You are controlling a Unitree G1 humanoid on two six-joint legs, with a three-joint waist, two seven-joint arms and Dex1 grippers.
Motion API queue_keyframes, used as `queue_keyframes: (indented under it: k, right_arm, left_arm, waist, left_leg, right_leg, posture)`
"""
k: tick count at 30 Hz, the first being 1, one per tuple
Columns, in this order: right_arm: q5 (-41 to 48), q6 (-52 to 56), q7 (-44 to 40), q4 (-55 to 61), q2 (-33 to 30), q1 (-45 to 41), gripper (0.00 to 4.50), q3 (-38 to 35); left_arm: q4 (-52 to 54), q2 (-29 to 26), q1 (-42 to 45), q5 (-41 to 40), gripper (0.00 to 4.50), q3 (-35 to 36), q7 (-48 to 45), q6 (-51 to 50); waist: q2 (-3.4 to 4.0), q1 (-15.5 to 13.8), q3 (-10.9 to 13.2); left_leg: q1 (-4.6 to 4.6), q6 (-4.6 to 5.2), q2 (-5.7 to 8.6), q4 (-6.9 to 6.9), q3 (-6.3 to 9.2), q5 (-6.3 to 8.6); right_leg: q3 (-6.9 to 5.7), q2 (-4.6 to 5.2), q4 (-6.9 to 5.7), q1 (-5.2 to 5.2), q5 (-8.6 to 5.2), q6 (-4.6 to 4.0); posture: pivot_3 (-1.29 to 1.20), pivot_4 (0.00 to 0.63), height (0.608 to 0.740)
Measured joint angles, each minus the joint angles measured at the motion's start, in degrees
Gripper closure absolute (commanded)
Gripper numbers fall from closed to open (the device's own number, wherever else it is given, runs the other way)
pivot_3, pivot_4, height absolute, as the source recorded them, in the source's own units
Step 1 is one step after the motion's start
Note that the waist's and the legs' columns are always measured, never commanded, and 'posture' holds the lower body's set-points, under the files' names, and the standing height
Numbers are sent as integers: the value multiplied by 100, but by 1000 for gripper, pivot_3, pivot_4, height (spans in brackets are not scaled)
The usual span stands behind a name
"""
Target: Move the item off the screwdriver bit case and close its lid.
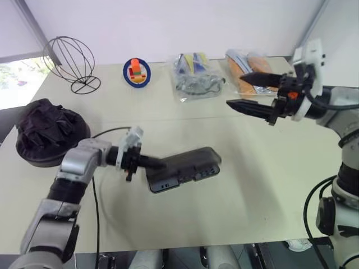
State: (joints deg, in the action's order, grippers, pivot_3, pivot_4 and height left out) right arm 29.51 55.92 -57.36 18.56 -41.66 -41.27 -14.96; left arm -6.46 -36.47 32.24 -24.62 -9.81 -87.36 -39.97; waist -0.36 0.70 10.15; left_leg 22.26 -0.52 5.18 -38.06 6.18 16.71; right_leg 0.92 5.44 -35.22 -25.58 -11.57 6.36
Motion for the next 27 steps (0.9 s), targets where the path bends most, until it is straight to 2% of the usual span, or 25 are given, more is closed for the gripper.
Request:
queue_keyframes:
  k: [1, 5, 9, 10, 11, 14, 17, 18, 23, 27]
  right_arm:
    - [13, 5, 54, 59, -2, 107, 74, 81]
    - [193, 87, 137, 732, -22, 817, 74, 802]
    - [256, 30, 99, 1325, -143, 1388, 74, 1518]
    - [273, -17, 77, 1468, -140, 1519, 617, 1783]
    - [269, -101, 68, 1571, -135, 1620, 893, 2043]
    - [179, -315, 67, 1659, -122, 1692, 2393, 2508]
    - [15, -482, 77, 1694, -126, 1780, 4080, 3004]
    - [-25, -531, 86, 1717, -129, 1806, 4476, 3137]
    - [-134, -595, 234, 1747, -135, 1947, 4476, 3349]
    - [-286, -643, 388, 1715, -128, 2054, 4476, 3484]
  left_arm:
    - [-93, 6, 132, -14, 4500, 54, 111, 5]
    - [-1121, 33, 1518, -216, 4500, 1096, 901, 114]
    - [-1695, 93, 1881, -73, 4500, 1184, 1035, 527]
    - [-1978, 173, 1894, 67, 4500, 1055, 1064, 693]
    - [-2323, 267, 1924, 311, 4500, 859, 1094, 1011]
    - [-3133, 506, 2067, 879, 4500, 379, 1036, 1770]
    - [-3992, 916, 2341, 1262, 4500, 22, 839, 2303]
    - [-4274, 1043, 2458, 1359, 4500, -60, 761, 2426]
    - [-5372, 1456, 3018, 1788, 4500, -194, 622, 3009]
    - [-5802, 1655, 3185, 2082, 4500, -291, 441, 3367]
  waist:
    - [-2, -21, 1]
    - [-9, -92, 5]
    - [0, -82, -1]
    - [-3, -82, 1]
    - [-5, -89, 2]
    - [-12, -108, 3]
    - [-15, -137, 5]
    - [-17, -142, 6]
    - [-22, -124, 9]
    - [-23, -105, 8]
  left_leg:
    - [1, 0, 1, -2, 4, 0]
    - [7, 0, 6, -15, 6, -1]
    - [3, -21, 8, -15, -7, -13]
    - [4, -21, 9, -16, -8, -14]
    - [4, -21, 9, -18, -8, -14]
    - [4, -11, 10, -20, -8, -8]
    - [6, 1, 10, -23, -8, -1]
    - [8, 2, 11, -24, -8, -1]
    - [7, 7, 10, -25, -8, 2]
    - [7, 8, 9, -25, -8, 2]
  right_leg:
    - [-6, -1, -1, 2, 1, -1]
    - [-19, -7, 0, 3, 5, -1]
    - [-13, -5, 5, 5, 3, 2]
    - [-13, -5, 5, 4, 3, 2]
    - [-13, -5, 4, 5, 3, 2]
    - [-15, -6, 5, 9, 5, 4]
    - [-16, -6, 6, 9, 5, 4]
    - [-17, -6, 7, 9, 5, 4]
    - [-17, -8, 6, 9, 5, 5]
    - [-17, -10, 3, 9, 5, 5]
  posture:
    - [0, 150, 740]
    - [0, 150, 740]
    - [0, 150, 740]
    - [0, 150, 740]
    - [0, 150, 740]
    - [0, 150, 740]
    - [0, 150, 740]
    - [0, 150, 740]
    - [0, 150, 740]
    - [0, 150, 740]
